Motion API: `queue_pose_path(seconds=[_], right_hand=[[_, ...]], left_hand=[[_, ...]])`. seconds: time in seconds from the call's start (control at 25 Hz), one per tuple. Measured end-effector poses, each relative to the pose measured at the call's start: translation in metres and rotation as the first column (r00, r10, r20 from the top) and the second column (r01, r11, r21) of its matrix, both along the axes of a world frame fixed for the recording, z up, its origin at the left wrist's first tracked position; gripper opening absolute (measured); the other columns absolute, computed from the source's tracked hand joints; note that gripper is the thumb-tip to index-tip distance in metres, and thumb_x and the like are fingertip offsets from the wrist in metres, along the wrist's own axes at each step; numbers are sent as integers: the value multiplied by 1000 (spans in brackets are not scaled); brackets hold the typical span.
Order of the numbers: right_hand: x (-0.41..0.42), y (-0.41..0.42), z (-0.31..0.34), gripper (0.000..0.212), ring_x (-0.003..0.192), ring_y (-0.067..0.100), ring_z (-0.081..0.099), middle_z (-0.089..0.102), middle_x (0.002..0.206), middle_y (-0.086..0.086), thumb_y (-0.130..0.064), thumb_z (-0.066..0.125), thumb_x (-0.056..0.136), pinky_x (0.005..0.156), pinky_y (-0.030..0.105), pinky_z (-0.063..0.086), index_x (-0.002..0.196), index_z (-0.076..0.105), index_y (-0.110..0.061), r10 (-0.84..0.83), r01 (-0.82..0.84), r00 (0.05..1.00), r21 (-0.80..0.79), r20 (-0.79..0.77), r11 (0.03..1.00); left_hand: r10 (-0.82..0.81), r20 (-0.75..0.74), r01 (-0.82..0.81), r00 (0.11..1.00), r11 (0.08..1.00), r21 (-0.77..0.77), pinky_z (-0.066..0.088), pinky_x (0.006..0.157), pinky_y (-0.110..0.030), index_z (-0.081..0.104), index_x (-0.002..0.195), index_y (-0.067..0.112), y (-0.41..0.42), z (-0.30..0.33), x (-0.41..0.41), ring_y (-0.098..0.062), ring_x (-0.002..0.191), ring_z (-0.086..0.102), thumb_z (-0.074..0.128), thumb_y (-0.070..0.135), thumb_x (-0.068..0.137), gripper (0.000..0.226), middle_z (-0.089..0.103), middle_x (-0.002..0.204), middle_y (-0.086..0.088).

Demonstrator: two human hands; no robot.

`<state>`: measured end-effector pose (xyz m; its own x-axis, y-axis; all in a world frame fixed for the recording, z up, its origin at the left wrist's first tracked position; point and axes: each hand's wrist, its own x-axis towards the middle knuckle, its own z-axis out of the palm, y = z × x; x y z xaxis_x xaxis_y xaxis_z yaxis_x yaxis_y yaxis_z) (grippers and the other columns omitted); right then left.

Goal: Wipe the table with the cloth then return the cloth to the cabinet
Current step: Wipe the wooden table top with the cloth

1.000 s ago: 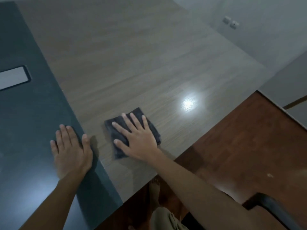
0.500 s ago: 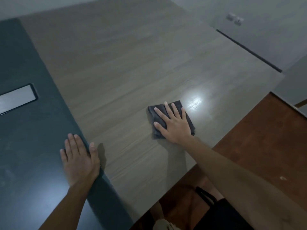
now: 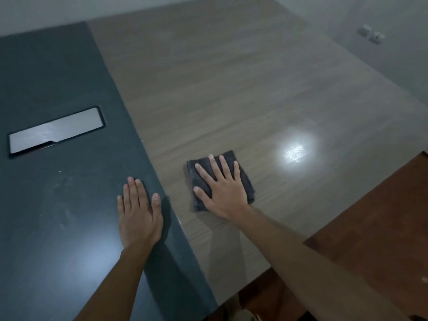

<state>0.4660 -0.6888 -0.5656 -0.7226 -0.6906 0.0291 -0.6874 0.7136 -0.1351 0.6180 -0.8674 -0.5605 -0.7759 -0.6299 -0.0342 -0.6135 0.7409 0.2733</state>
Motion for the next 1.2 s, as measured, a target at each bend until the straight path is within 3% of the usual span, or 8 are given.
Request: queue_pose_path(seconds=[0.2,0.4,0.56,0.84,1.2], right_hand=[[46,-42,-2,64,155,36,22,24,169,9,-64,29,101,122,65,15,159,32,-38,5,-6,999,-21,-32,1000],[31,-106,5,67,158,33,9,12,172,7,-67,17,99,124,64,1,161,19,-43,-3,3,1000,24,21,1000],[1,-154,10,64,159,30,0,4,173,4,-66,20,102,124,62,-5,162,10,-45,-9,5,998,58,58,998],[-55,-233,17,63,159,26,-6,-3,173,0,-66,20,103,125,58,-8,161,4,-47,17,-25,997,89,80,996],[-67,-245,15,62,159,25,-5,-3,173,-2,-65,19,104,125,58,-6,161,6,-46,53,-64,994,116,91,991]], left_hand=[[-8,2,8,1000,1000,-11,-3,125,-39,2,158,7,-51,6,26,-20,154,-4,-8,58,96,81,-4,166,-8],[5,1,-5,1000,1000,-21,-6,124,-39,-1,158,8,-95,4,9,-20,154,-7,-7,59,95,81,-7,166,-8],[-1,9,2,1000,999,-43,-5,124,-41,-2,158,8,-105,4,-7,-21,153,-8,-4,58,97,78,-8,166,-10],[6,4,-5,1000,999,-37,-4,124,-42,-1,158,7,-139,5,-44,-21,153,-7,2,53,102,73,-7,166,-10],[-6,18,7,1000,999,-44,-5,124,-40,0,158,8,-156,-4,-58,-20,153,-7,-1,54,100,74,-5,167,-8]])
